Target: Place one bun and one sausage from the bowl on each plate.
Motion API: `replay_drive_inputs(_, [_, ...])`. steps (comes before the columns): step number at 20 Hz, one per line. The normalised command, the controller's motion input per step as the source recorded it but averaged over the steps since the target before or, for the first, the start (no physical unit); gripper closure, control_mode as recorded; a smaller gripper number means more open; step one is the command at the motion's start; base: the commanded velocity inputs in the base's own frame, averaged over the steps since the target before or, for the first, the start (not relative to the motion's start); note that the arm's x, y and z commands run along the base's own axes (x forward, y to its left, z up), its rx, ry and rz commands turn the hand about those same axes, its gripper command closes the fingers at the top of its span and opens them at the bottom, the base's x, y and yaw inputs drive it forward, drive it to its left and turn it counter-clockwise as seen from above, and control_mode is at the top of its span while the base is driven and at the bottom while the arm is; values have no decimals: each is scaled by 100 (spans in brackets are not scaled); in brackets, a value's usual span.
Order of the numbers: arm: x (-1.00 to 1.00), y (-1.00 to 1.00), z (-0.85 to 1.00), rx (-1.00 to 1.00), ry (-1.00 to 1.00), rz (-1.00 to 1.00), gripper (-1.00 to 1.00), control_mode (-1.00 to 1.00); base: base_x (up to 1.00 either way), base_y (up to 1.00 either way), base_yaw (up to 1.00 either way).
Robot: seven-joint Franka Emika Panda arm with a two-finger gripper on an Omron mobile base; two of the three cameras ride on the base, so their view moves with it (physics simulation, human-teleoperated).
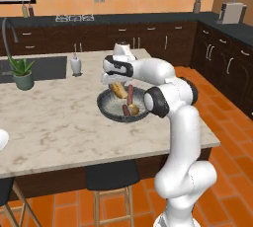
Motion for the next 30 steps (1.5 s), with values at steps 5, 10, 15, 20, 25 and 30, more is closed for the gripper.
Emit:
replay_drive_inputs(5, [-100,-61,19,0,-5,0,100,-100,0,0,0])
replay_drive_inputs(10, [-100,-37,55,-2,-3,0,100,-100,0,0,0])
replay_drive_inputs(15, [-100,-3,61,-2,-10,0,100,-100,0,0,0])
replay_drive_inputs(20, [-100,2,35,0,-13,0,100,-100,0,0,0])
replay_drive_inputs(25, [-59,0,12,0,-2,0,100,-100,0,0,0])
replay_drive_inputs(30, [-7,0,0,0,0,0,100,-100,0,0,0])
